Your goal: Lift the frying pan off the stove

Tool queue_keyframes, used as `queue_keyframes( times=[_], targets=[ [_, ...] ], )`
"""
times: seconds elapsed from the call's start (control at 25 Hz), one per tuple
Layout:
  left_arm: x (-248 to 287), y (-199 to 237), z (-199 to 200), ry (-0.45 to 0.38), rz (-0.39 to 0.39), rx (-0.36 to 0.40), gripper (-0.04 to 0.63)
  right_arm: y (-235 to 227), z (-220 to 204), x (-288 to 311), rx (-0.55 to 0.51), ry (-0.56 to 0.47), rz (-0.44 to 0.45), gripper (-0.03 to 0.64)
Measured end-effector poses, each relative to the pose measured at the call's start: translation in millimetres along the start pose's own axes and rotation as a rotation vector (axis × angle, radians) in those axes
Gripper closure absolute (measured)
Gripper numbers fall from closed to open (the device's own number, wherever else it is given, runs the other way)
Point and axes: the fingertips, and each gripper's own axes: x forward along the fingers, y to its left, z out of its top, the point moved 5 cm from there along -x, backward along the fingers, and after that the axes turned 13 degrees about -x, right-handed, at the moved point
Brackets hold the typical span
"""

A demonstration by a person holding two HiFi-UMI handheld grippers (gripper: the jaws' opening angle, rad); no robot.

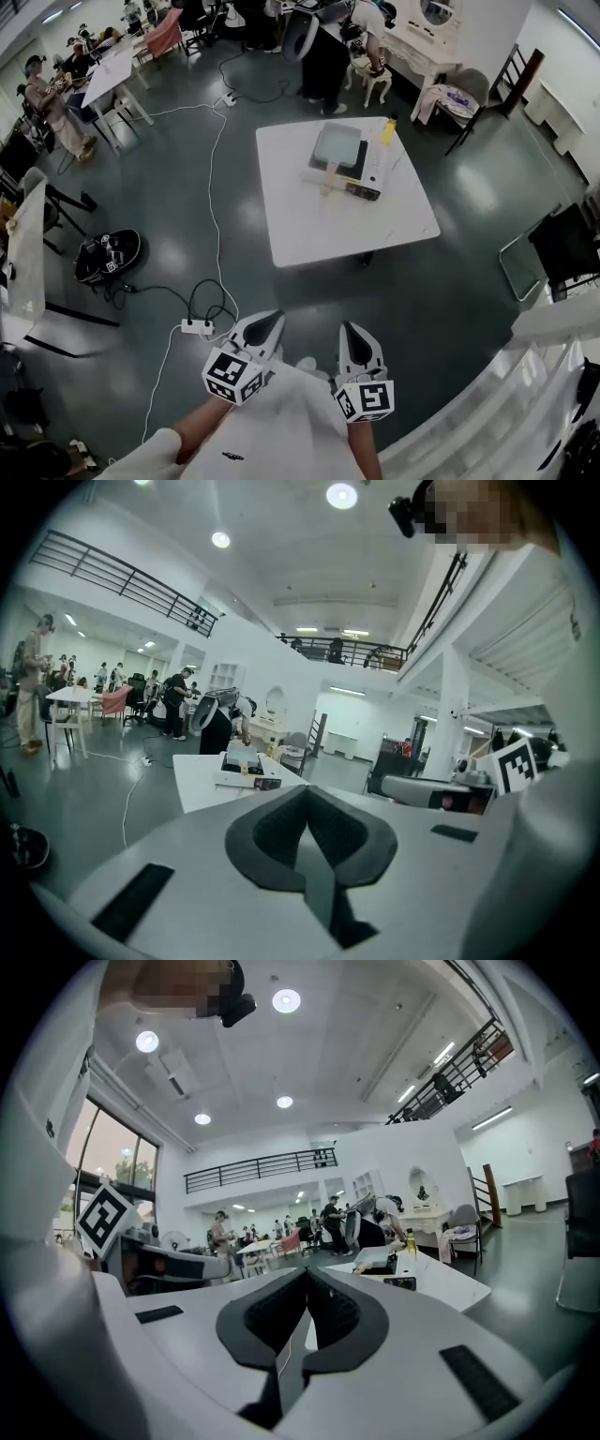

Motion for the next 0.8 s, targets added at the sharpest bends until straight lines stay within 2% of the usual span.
queue_keyframes(
  times=[0.36,0.8],
  targets=[
    [23.1,15.7,7.3,0.012,-0.021,-0.024,0.592,-4.8,-13.6,22.3,0.044,0.025,-0.005,0.617],
    [106.2,105.8,79.0,0.022,-0.095,-0.053,0.592,-25.0,5.9,154.7,0.015,0.062,-0.04,0.617]
  ],
)
